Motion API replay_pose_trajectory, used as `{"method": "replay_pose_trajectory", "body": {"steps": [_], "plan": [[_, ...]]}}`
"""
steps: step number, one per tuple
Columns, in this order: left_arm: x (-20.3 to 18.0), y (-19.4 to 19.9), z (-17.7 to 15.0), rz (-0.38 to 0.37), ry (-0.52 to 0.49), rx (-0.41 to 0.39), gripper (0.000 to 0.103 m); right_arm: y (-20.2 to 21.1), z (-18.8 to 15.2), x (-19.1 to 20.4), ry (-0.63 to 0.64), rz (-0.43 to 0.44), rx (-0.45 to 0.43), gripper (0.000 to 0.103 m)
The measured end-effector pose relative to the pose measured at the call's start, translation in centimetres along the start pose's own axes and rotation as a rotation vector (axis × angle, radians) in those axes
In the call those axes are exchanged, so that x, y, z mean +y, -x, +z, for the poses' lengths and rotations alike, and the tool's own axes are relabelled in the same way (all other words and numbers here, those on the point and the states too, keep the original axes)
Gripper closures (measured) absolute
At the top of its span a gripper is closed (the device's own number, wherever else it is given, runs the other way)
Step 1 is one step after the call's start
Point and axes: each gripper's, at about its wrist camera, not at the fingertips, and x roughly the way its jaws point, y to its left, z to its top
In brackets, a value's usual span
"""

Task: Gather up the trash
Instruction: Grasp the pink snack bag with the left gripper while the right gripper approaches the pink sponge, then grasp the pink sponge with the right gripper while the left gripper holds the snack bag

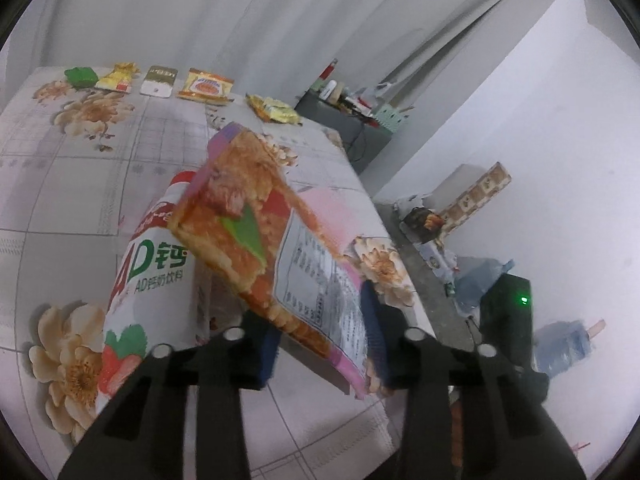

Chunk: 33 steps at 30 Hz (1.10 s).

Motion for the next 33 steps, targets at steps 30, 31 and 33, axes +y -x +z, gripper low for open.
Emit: {"method": "replay_pose_trajectory", "body": {"steps": [30,31,33], "plan": [[5.0,15.5,5.6,0.033,0.087,-0.349,0.101,-5.1,12.3,2.8,-0.143,-0.221,0.062,0.015],[4.9,15.3,5.4,0.029,0.088,-0.337,0.101,-5.9,12.8,3.0,-0.140,-0.242,0.061,0.015],[4.5,14.6,4.9,0.017,0.082,-0.306,0.101,-6.8,13.5,3.8,-0.105,-0.284,0.036,0.013]]}}
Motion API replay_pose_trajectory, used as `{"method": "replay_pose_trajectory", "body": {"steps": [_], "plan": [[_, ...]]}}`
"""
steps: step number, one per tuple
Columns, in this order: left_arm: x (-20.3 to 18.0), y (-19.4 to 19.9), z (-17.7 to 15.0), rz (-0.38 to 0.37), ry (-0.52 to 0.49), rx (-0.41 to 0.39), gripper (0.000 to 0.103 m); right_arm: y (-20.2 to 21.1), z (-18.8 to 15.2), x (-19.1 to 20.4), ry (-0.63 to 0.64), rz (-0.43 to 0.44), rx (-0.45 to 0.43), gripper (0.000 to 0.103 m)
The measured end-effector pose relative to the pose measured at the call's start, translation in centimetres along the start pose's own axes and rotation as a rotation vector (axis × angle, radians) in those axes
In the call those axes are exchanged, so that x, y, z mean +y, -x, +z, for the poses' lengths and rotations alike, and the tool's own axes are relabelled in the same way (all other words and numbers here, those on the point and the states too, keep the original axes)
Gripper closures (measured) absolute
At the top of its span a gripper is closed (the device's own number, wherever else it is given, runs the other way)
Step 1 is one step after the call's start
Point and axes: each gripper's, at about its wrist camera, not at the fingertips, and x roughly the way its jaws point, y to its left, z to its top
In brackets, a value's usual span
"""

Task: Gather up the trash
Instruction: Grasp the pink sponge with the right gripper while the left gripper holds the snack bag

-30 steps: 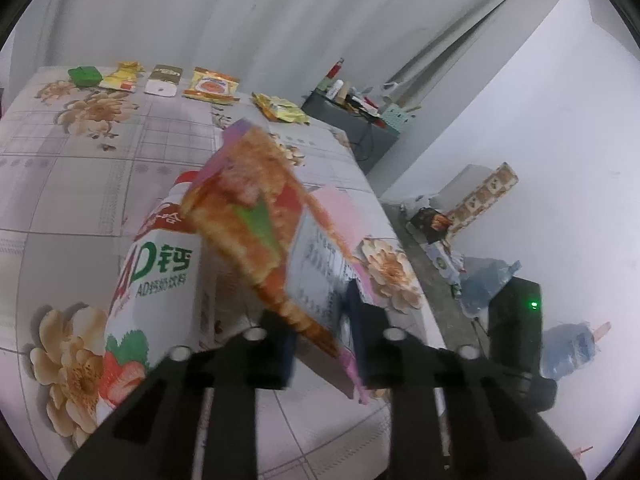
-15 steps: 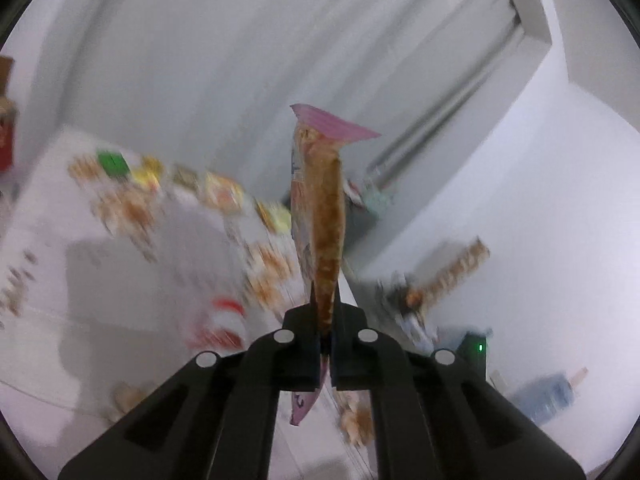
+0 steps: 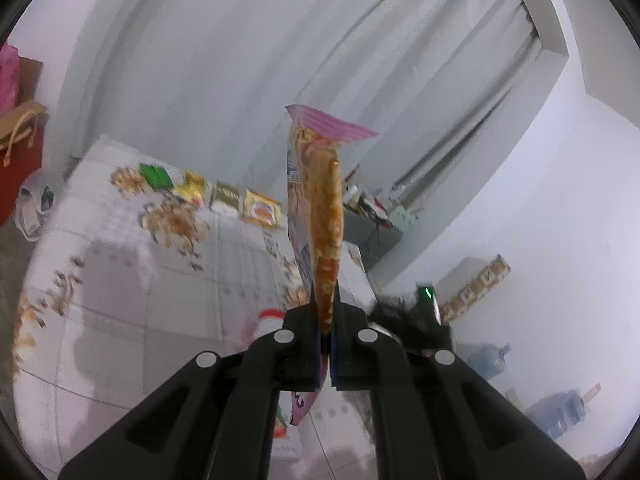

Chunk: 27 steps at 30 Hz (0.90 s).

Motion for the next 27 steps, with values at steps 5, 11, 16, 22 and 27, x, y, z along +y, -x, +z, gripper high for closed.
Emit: {"method": "replay_pose_trajectory", "body": {"steps": [5,11,16,22,27], "plan": [[-1.4,-1.9,-1.5,-0.067,-0.015,0.096,0.101,-1.4,-0.2,2.5,0.255,-0.128,-0.035,0.014],[-3.3,-4.1,-3.4,-0.141,-0.047,0.240,0.101,0.2,-2.9,0.8,0.429,-0.151,-0.039,0.027],[-4.8,-5.9,-4.9,-0.140,-0.107,0.354,0.101,2.6,-5.7,-2.6,0.491,-0.150,-0.026,0.027],[-5.5,-8.3,-7.2,-0.135,-0.112,0.478,0.101,6.4,-9.3,-7.5,0.411,0.016,-0.042,0.025],[-6.7,-9.6,-8.6,-0.110,-0.154,0.505,0.100,7.0,-10.3,-8.3,0.370,0.028,-0.092,0.025]]}}
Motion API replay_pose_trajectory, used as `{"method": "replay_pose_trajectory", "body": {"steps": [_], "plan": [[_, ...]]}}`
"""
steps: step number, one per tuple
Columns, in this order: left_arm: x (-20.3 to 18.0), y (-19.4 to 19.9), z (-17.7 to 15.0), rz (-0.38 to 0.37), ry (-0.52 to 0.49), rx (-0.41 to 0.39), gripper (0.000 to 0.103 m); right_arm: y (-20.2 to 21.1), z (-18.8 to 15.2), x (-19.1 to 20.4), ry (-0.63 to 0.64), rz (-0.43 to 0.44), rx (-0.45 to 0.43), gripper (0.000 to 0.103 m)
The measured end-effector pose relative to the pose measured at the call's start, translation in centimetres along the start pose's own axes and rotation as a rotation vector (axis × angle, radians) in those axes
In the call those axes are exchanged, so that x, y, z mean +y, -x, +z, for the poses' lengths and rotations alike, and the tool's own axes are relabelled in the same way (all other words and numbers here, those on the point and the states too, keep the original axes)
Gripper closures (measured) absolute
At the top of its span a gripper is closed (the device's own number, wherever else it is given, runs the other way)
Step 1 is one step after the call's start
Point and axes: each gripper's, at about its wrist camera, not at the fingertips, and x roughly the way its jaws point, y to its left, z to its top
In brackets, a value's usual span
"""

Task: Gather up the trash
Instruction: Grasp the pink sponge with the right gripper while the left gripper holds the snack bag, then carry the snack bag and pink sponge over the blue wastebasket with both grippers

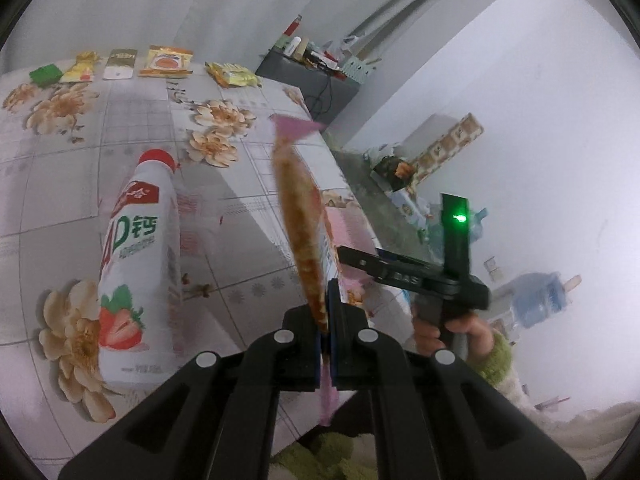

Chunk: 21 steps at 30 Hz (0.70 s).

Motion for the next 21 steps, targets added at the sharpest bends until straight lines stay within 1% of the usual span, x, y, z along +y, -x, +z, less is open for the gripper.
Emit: {"method": "replay_pose_trajectory", "body": {"steps": [5,7,10,12,13,14,21], "plan": [[-0.4,-1.3,0.1,0.052,-0.032,0.011,0.100,-0.1,-0.4,1.0,0.055,-0.064,-0.013,0.019],[-0.5,-1.4,0.1,0.064,-0.037,0.011,0.100,-0.7,-0.2,1.3,0.074,-0.082,-0.008,0.019],[-0.5,-1.6,0.2,0.081,-0.041,0.007,0.100,-0.3,-0.4,0.9,0.082,-0.095,-0.008,0.019],[-0.6,-1.6,0.3,0.090,-0.044,0.004,0.100,-0.5,-0.4,1.1,0.091,-0.110,-0.004,0.020],[-0.6,-1.7,0.3,0.093,-0.046,0.002,0.100,-0.3,-0.6,1.1,0.095,-0.116,-0.007,0.024],[-0.7,-1.7,0.3,0.100,-0.051,0.000,0.100,-0.3,-0.6,1.2,0.101,-0.124,-0.008,0.025],[-1.2,-1.8,0.3,0.127,-0.072,-0.008,0.100,-0.1,-0.5,1.0,0.070,-0.103,-0.024,0.028]]}}
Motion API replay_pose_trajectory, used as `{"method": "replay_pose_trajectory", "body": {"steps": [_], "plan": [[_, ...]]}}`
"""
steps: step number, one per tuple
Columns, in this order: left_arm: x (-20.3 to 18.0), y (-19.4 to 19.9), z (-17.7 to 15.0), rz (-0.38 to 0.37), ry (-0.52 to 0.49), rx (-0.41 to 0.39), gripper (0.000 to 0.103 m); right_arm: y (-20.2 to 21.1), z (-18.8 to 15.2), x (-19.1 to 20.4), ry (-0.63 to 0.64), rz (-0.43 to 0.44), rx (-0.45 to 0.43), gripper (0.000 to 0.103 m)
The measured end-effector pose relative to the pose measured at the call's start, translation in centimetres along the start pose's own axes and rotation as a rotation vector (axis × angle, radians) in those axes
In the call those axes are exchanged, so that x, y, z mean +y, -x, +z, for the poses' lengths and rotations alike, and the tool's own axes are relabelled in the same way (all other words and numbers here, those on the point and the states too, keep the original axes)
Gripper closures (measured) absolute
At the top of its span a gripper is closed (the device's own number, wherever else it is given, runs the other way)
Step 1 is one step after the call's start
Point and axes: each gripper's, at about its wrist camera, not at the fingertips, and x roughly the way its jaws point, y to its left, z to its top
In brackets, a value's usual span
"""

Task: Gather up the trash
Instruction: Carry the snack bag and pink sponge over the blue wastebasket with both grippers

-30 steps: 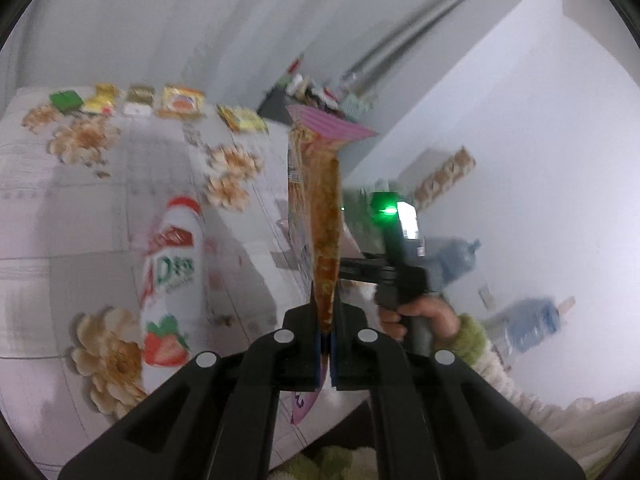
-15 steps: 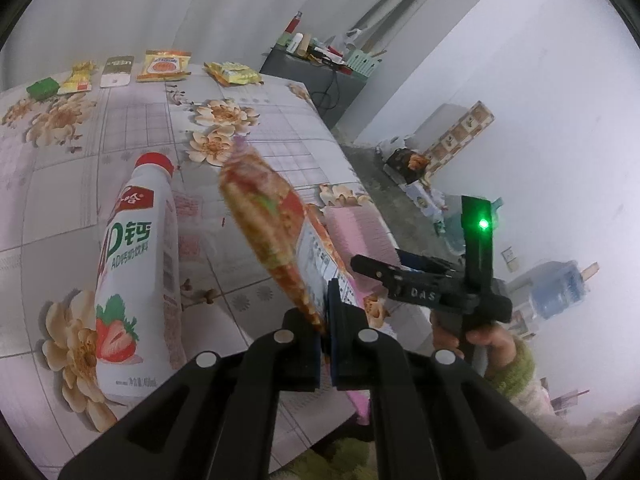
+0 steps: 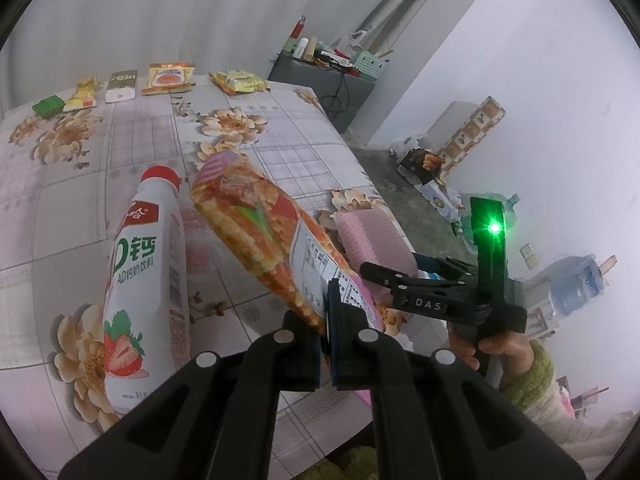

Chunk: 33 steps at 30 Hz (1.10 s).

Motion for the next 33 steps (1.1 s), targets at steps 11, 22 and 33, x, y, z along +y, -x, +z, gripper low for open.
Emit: {"method": "replay_pose_trajectory", "body": {"steps": [11,22,33], "plan": [[-1.0,0.0,0.2,0.027,-0.047,-0.016,0.100,2.5,0.0,-1.7,-0.108,0.096,-0.055,0.029],[-2.1,0.4,0.2,0.030,-0.090,-0.035,0.100,5.0,-0.5,-1.9,-0.159,0.195,-0.109,0.028],[-4.8,2.0,1.4,-0.074,-0.163,-0.080,0.101,9.6,-1.8,-4.6,-0.276,0.240,-0.226,0.028]]}}
